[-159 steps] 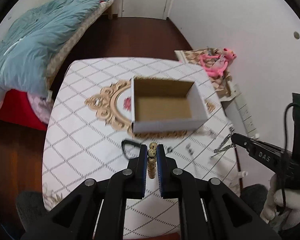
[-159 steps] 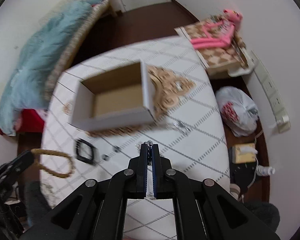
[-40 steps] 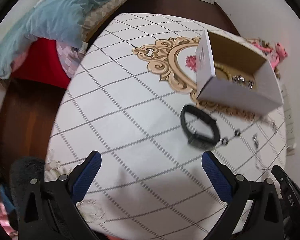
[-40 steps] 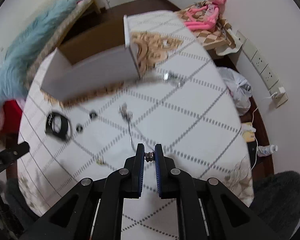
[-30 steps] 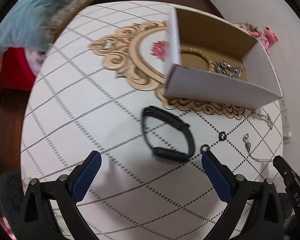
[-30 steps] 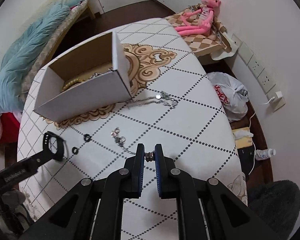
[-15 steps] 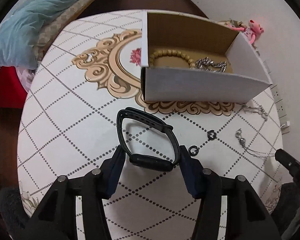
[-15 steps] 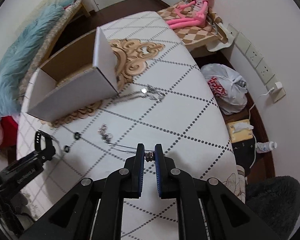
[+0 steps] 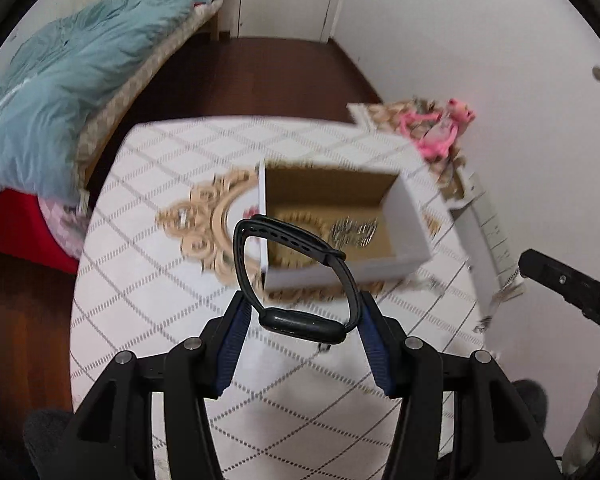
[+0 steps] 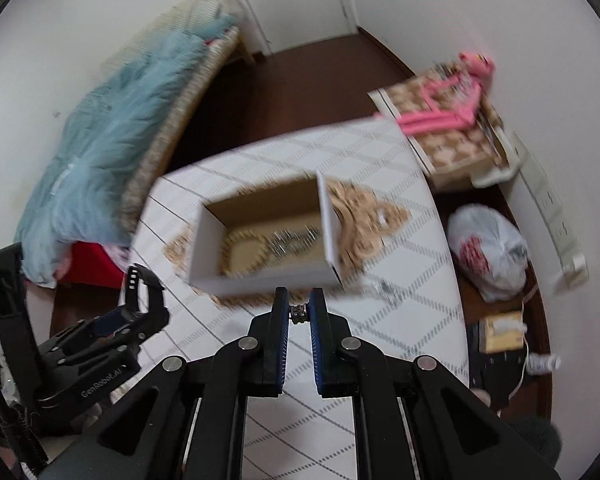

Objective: Organize jewelry
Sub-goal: 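Carry the smartwatch and necklace into the box and open both grippers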

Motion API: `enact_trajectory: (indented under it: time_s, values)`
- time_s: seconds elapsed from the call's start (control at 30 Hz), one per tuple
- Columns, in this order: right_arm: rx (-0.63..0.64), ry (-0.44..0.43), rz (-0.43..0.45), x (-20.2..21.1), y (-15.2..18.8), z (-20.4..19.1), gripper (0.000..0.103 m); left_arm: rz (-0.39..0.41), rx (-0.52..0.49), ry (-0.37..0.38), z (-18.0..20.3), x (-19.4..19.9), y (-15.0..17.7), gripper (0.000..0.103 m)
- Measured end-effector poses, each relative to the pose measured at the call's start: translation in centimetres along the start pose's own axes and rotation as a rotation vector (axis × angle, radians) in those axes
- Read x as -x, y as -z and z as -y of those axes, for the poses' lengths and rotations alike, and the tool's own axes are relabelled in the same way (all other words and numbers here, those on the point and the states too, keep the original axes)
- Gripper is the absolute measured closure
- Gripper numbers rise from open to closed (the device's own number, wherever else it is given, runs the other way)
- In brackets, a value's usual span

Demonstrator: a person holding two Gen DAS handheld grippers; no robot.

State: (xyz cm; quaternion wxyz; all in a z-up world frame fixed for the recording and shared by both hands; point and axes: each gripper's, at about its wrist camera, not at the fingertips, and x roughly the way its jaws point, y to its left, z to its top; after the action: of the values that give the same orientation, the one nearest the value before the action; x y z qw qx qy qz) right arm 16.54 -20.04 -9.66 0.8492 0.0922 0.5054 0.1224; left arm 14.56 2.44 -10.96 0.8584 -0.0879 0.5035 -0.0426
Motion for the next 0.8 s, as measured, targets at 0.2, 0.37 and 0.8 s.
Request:
enact_trajectory:
  time_s: [0.2, 0.37, 0.8]
  values:
    - [0.064, -0.033, 0.039, 1.1, -5.4, -2.6, 0.093, 0.042, -0.019, 0.020, -0.1, 0.6, -4.2, 0.053]
    - [0.069, -0.027, -0.028, -3.3, -9.2, -3.0, 0.093, 0.013, -0.024, 0.030, -0.4, -2.1, -7.1, 0.053]
    - [0.010, 0.010, -0.235, -14.8, -11.0, 0.3, 0.092, -0.154, 0.006, 0.050, -1.0, -10.1, -10.1, 0.051]
